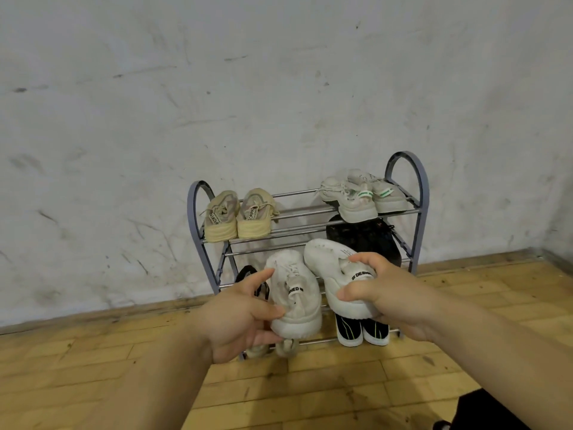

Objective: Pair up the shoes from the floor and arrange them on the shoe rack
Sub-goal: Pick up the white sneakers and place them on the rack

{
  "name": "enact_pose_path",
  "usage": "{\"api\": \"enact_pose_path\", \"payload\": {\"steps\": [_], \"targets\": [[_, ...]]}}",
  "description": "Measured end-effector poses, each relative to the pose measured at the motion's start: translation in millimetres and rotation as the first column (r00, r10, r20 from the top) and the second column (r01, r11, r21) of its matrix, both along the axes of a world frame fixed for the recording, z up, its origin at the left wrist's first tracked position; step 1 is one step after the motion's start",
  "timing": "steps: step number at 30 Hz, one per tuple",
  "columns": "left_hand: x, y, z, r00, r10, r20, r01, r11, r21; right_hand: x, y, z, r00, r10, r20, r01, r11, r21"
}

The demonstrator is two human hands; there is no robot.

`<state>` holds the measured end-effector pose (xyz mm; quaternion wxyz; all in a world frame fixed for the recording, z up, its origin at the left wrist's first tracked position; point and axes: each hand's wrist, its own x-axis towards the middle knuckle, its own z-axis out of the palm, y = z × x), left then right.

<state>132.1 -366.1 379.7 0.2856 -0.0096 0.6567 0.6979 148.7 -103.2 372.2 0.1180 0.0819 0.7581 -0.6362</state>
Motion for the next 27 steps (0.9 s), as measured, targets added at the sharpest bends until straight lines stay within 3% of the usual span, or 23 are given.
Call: {"api": "enact_pose_path", "payload": {"steps": [9, 15, 27], "targets": [[-38, -15, -32, 0.984, 0.153, 0.086, -0.150, 0.988, -0.039, -43, -41, -40, 1.000, 0.012, 0.010, -0.012, 0.999, -0.045], [-71, -41, -57, 0.959, 0.272, 0.079, -0.258, 0.954, -0.153, -89, -86, -70, 0.999, 0.040, 0.002, -0.040, 0.995, -0.092], [-161, -68, -112, 0.871, 0.488, 0.065, -0.483, 0.872, -0.075, -203, -135, -129, 0.998, 0.014, -0.061, -0.018, 0.998, -0.057]]}}
